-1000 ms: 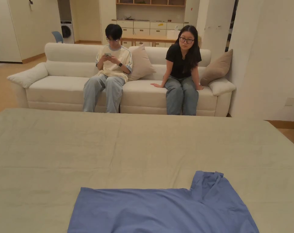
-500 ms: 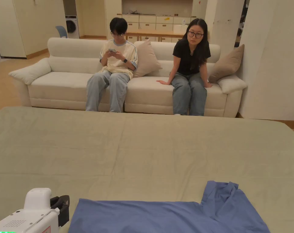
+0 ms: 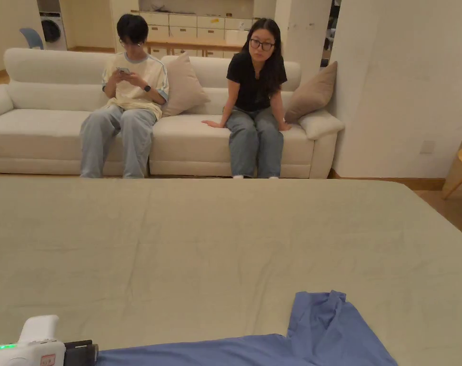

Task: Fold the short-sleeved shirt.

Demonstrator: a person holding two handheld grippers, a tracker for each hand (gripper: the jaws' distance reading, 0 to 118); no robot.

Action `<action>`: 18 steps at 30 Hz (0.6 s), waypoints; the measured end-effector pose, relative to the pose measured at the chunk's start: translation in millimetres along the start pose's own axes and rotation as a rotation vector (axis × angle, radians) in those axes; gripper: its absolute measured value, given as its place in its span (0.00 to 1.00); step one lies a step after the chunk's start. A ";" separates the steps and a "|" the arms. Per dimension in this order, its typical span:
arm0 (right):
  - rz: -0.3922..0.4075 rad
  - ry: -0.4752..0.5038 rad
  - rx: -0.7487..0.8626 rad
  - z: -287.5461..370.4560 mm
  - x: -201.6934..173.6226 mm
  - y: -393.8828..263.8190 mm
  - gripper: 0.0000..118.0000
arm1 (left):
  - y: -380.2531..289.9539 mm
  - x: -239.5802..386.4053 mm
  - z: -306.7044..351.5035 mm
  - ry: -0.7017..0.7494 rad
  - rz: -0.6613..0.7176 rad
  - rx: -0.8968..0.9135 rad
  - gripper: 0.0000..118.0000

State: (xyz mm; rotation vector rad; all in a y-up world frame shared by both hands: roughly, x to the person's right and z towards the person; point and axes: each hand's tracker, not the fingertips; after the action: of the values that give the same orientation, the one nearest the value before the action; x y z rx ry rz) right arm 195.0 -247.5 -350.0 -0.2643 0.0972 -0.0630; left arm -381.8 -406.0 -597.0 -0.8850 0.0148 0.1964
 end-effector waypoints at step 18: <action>-0.033 0.051 -0.105 -52.9 8.5 -17.6 0.00 | -14.5 11.4 32.8 -0.008 -0.047 0.139 0.00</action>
State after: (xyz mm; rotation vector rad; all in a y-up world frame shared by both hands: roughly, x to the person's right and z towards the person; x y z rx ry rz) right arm 197.1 -278.8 -396.9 -0.3697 0.1473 -0.0977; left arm -370.3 -387.8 -566.1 -0.7456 -0.0001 0.1530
